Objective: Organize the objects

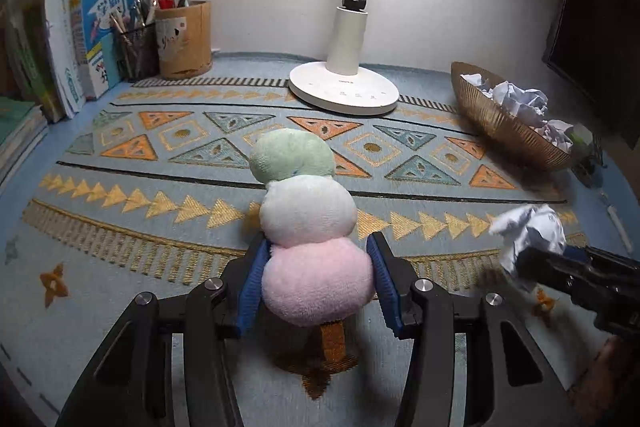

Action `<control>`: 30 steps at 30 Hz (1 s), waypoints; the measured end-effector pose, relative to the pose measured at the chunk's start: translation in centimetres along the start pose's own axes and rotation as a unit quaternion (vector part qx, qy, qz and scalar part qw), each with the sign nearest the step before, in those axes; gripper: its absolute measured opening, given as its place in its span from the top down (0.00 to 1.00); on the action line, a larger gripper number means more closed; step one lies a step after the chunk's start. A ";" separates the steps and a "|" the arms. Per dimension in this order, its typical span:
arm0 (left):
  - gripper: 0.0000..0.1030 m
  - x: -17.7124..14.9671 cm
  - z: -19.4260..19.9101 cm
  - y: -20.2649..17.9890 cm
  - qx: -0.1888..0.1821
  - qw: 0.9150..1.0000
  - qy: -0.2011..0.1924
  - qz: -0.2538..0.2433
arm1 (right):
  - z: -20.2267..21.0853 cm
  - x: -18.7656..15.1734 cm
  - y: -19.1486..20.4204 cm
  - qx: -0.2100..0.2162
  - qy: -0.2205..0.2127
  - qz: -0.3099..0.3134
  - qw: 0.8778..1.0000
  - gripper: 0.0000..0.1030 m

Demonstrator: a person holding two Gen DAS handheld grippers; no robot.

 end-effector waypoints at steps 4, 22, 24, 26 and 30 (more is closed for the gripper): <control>0.53 0.0 0.2 1.4 -0.038 0.998 -0.004 0.041 | -1.7 -1.1 -1.0 -0.045 0.023 0.012 0.999 0.54; 0.23 -1.5 -1.9 0.7 -0.032 0.996 0.057 0.055 | -2.0 -1.7 -0.8 -0.067 0.027 0.017 0.997 0.15; 0.23 -1.4 -2.2 0.2 -0.008 0.997 0.062 0.036 | -2.1 -1.7 -0.9 -0.072 0.028 0.018 0.997 0.15; 0.23 -1.5 -2.4 -0.4 0.004 0.997 0.069 0.015 | -2.1 -1.5 -1.1 -0.074 0.027 0.013 0.997 0.15; 0.33 -1.5 -2.3 -0.2 0.014 0.997 0.069 0.014 | -1.8 -1.4 -1.8 -0.059 0.013 -0.016 0.998 0.15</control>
Point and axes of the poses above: each gripper's, at about its wrist camera, not at the fingertips, and z roughly against the way its jaws point, y to its left, x to its top, the point moved 6 cm from there along -z, roughly the way its jaws point, and after that the axes turned 1 degree about -x, right-handed, at the moved point
